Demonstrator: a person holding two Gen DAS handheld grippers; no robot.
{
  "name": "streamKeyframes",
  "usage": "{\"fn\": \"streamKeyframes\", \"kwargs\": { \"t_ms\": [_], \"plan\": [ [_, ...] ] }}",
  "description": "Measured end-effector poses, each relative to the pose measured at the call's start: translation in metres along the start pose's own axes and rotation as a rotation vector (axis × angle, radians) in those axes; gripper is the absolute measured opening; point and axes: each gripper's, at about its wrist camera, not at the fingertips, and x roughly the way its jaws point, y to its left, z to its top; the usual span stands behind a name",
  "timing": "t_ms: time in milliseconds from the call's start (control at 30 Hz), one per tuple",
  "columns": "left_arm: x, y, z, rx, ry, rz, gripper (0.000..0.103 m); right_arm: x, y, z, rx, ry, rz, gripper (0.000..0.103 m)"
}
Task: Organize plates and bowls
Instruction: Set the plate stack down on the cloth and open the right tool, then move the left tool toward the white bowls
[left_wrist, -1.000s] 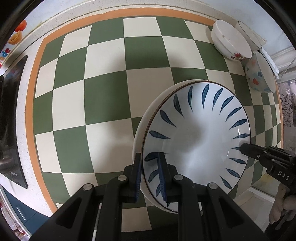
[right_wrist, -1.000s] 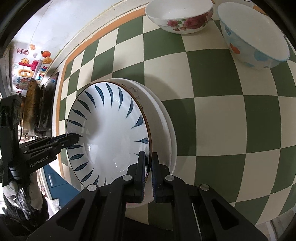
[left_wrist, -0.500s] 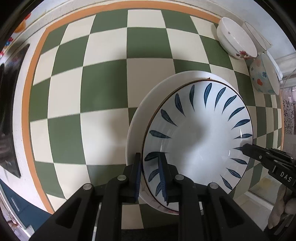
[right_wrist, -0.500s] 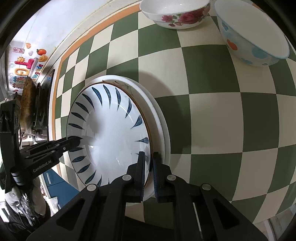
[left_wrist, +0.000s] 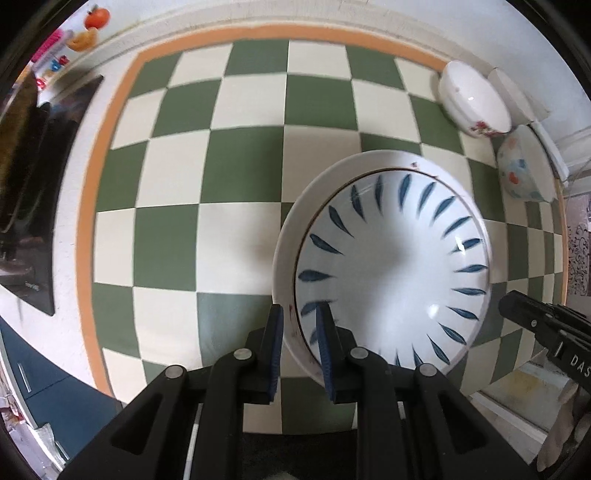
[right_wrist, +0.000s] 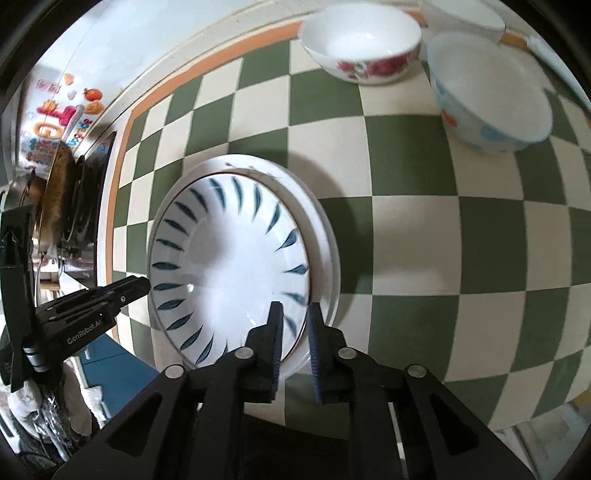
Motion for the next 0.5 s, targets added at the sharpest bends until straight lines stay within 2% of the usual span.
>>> {"fn": "streamKeyframes", "kwargs": {
  "t_ms": [67, 167, 233, 267, 300, 333, 400, 500],
  "plan": [
    [-0.016, -0.002, -0.009, 0.013, -0.036, 0.001, 0.017, -0.012, 0.01, -0.009, -0.023, -0.021, -0.016, 0.027],
    [-0.045, -0.007, -0.027, 0.026, -0.087, -0.004, 0.025, -0.034, 0.027, -0.03, -0.044, -0.055, -0.023, 0.035],
    [-0.059, -0.01, -0.038, 0.036, -0.124, -0.006, 0.039, -0.046, 0.036, -0.043, -0.045, -0.074, -0.014, 0.043],
    [-0.066, -0.011, -0.043, 0.044, -0.141, -0.006, 0.044, -0.052, 0.04, -0.05, -0.044, -0.09, -0.012, 0.05],
    [-0.07, -0.013, -0.048, 0.051, -0.151, -0.008, 0.062, -0.057, 0.042, -0.055, -0.042, -0.104, -0.016, 0.061],
    [-0.076, -0.011, -0.051, 0.057, -0.166, -0.016, 0.081, -0.064, 0.047, -0.062, -0.042, -0.123, -0.023, 0.066],
    [-0.089, -0.011, -0.056, 0.078, -0.202, -0.017, 0.088, -0.074, 0.052, -0.073, -0.034, -0.148, -0.032, 0.079],
    [-0.109, -0.012, -0.067, 0.106, -0.255, -0.012, 0.094, -0.092, 0.059, -0.089, -0.018, -0.194, -0.062, 0.085]
  ]
}}
